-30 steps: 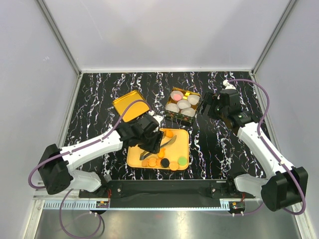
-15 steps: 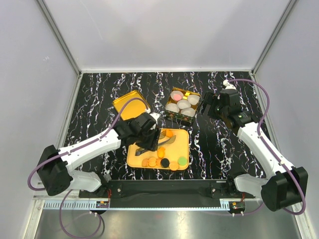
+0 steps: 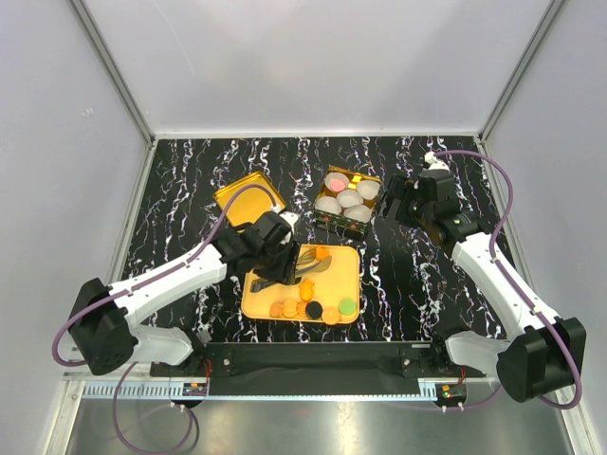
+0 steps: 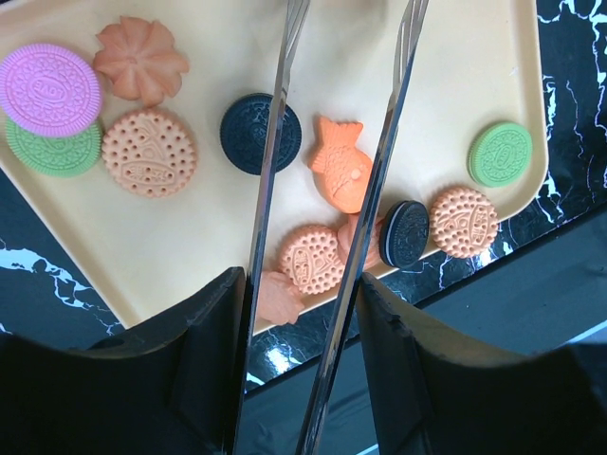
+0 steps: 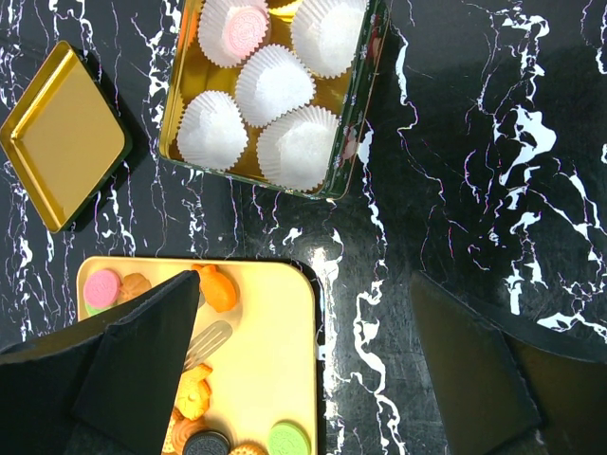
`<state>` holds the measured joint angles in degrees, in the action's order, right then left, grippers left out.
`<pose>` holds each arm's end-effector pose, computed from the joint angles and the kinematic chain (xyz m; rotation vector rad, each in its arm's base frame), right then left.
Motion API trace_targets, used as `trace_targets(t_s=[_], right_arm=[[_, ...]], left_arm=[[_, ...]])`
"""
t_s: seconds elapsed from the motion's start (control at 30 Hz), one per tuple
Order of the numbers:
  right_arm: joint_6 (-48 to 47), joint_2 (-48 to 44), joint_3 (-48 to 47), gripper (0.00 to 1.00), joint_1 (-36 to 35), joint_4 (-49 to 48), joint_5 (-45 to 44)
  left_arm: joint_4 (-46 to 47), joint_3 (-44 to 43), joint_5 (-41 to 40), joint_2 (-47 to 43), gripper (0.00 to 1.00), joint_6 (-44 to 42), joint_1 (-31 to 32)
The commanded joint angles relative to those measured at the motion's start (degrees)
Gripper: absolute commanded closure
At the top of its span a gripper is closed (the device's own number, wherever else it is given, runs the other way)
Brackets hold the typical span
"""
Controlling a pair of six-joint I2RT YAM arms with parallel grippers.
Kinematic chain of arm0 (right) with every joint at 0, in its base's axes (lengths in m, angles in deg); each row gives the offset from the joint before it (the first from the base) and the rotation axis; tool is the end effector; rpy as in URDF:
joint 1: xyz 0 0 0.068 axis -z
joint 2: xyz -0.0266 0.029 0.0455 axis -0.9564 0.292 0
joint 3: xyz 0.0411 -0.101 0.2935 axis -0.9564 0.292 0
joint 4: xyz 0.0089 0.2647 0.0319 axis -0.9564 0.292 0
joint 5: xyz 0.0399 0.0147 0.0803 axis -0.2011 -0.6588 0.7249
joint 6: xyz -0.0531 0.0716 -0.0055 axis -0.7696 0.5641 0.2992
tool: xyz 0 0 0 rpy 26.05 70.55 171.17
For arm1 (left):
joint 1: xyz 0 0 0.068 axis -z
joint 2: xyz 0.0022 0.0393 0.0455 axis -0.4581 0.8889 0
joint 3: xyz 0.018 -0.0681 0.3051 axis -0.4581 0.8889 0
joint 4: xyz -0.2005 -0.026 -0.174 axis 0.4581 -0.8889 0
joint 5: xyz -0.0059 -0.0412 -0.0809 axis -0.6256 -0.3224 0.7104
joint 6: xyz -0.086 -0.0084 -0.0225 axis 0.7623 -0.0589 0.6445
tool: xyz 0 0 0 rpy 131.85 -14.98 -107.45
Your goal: Pack the cookies
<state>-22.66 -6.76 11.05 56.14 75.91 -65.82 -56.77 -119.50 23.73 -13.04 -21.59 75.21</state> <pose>0.2705 0.0798 0.3160 0.2071 2.2288 0.3894 0.1814 -0.2013 0.2525 0.4893 2.6397 -0.4461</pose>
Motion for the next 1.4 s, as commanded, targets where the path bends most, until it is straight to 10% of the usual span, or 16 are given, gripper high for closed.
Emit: trace_targets(t_s=[0.0, 1.37], right_arm=[[-0.79, -0.62, -0.27, 0.0, -0.34, -1.67, -1.25], [-0.62, -1.15, 0.09, 0.0, -0.34, -1.85, -0.9]], left_arm=[[1.31, 0.35, -1.37, -2.21, 0.46, -0.86, -1.18], [-0.27, -3.86, 0.74, -0.81, 0.42, -2.88, -1.98]])
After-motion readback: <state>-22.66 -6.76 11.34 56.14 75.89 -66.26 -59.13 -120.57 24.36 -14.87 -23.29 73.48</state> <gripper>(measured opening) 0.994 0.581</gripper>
